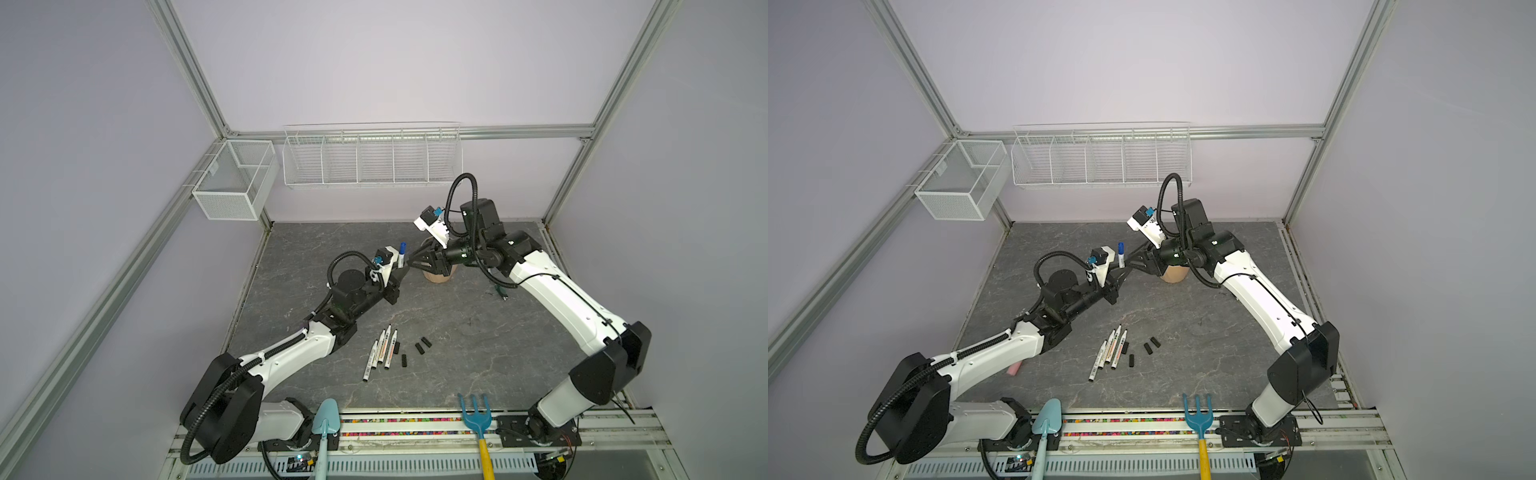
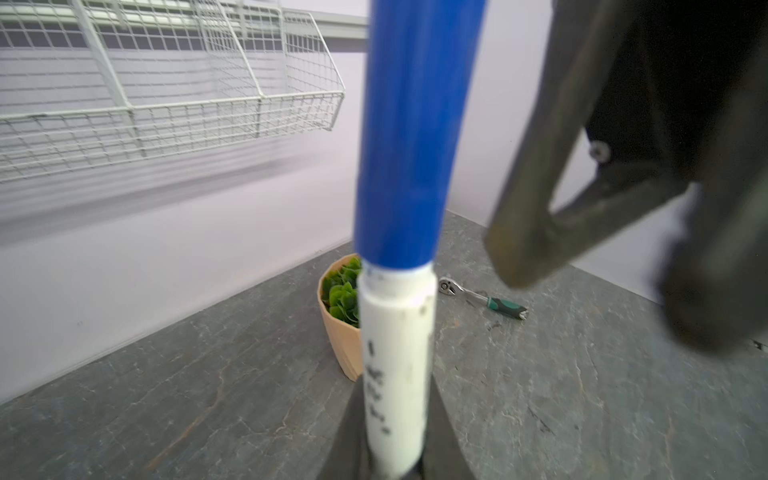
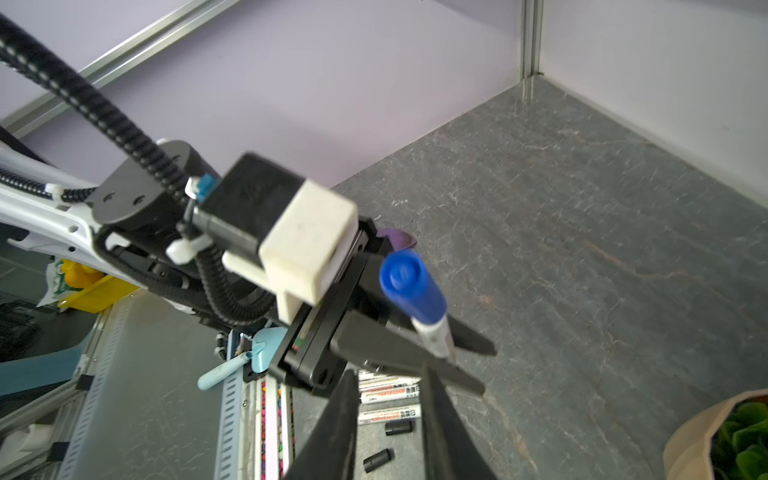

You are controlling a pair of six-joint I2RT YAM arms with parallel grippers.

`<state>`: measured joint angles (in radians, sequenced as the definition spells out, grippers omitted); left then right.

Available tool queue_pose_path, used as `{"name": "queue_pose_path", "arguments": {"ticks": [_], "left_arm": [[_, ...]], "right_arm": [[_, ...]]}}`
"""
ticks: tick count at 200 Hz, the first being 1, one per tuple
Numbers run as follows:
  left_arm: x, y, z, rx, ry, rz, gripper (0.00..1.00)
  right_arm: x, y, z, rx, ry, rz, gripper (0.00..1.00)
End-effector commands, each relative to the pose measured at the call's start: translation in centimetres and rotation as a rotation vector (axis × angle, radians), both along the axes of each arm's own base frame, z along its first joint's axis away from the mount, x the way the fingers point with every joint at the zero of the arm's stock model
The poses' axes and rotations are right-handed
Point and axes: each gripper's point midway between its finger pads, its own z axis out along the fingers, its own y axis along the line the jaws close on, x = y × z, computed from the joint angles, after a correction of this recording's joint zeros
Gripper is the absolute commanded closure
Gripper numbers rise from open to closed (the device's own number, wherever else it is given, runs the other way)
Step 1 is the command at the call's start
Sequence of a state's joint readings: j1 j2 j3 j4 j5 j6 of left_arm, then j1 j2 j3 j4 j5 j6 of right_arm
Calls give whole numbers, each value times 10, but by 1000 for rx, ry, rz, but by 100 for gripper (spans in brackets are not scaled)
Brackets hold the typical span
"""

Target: Insert the pens into the pen caps

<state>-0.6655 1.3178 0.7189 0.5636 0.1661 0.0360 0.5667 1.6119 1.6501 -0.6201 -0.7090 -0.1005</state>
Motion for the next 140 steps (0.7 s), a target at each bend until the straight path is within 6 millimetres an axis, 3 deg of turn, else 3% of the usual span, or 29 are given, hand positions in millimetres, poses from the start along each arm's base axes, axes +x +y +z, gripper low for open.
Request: {"name": "queue_pose_path", "arguments": {"ticks": [1, 67, 104, 140], "left_arm": [[2, 4, 24, -56, -63, 22, 100], [-3, -3, 13, -45, -25, -15, 100], [-7, -7, 5, -51, 3, -33, 100], [-10, -12, -1, -45, 19, -49, 100]], "right_arm": [[-11, -5, 5, 13, 29, -4, 60], [11, -12, 35, 82, -65, -133, 52], [18, -2, 60, 145, -123, -158, 51], [26, 15, 61, 142, -122, -158, 53]]}}
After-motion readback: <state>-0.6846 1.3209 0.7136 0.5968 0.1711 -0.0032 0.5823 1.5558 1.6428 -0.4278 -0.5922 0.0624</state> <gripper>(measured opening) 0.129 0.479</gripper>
